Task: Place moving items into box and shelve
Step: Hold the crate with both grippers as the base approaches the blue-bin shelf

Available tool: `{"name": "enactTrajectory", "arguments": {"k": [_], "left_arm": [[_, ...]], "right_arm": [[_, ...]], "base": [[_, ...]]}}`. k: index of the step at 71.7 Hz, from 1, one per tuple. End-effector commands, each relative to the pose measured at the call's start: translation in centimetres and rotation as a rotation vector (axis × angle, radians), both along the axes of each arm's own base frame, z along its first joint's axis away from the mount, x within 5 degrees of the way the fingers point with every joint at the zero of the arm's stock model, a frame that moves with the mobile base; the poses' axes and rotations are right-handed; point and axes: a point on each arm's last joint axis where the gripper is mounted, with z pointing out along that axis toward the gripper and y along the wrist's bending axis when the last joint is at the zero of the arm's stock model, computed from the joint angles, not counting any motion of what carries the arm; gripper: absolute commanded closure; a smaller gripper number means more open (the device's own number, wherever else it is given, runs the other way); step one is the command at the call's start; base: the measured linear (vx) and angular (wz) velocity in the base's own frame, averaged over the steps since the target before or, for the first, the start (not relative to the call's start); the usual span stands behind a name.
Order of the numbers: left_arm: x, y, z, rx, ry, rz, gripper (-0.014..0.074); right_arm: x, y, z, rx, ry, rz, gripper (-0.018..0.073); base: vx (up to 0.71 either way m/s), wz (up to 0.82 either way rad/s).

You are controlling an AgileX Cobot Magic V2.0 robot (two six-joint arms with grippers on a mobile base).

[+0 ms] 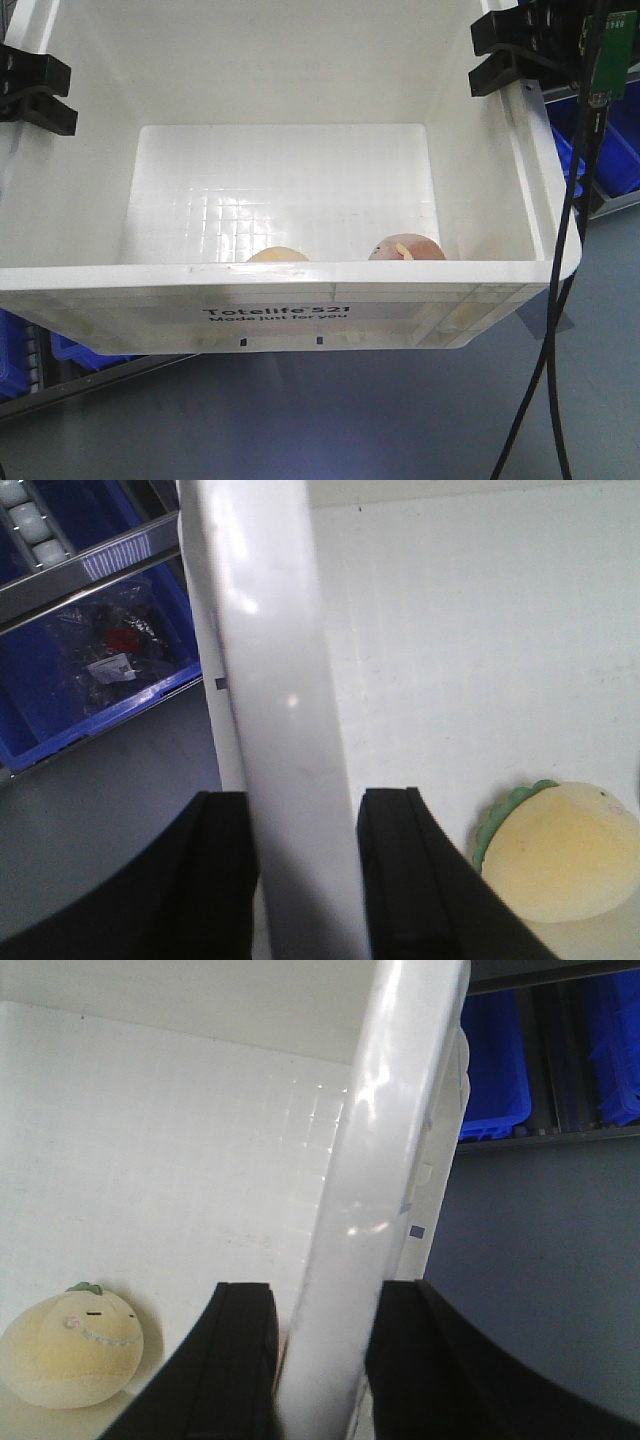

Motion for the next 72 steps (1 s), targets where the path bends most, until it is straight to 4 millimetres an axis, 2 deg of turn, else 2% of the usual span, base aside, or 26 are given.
{"name": "enactTrajectory", "arguments": {"k": [1,72], "left_arm": [[-0.83,-1.80,3.48,-0.221,-0.170,-0.038,0.0623],[-0.83,-1.80,3.48,-0.221,-0.170,-0.038,0.0623]], "right_arm": [[-1.19,1.28,3.55,0.198,-0.145,0.035,0.0571],[-1.19,1.28,3.55,0.198,-0.145,0.035,0.0571]], "base": [[0.00,0.28],[0.06,0.29]]}}
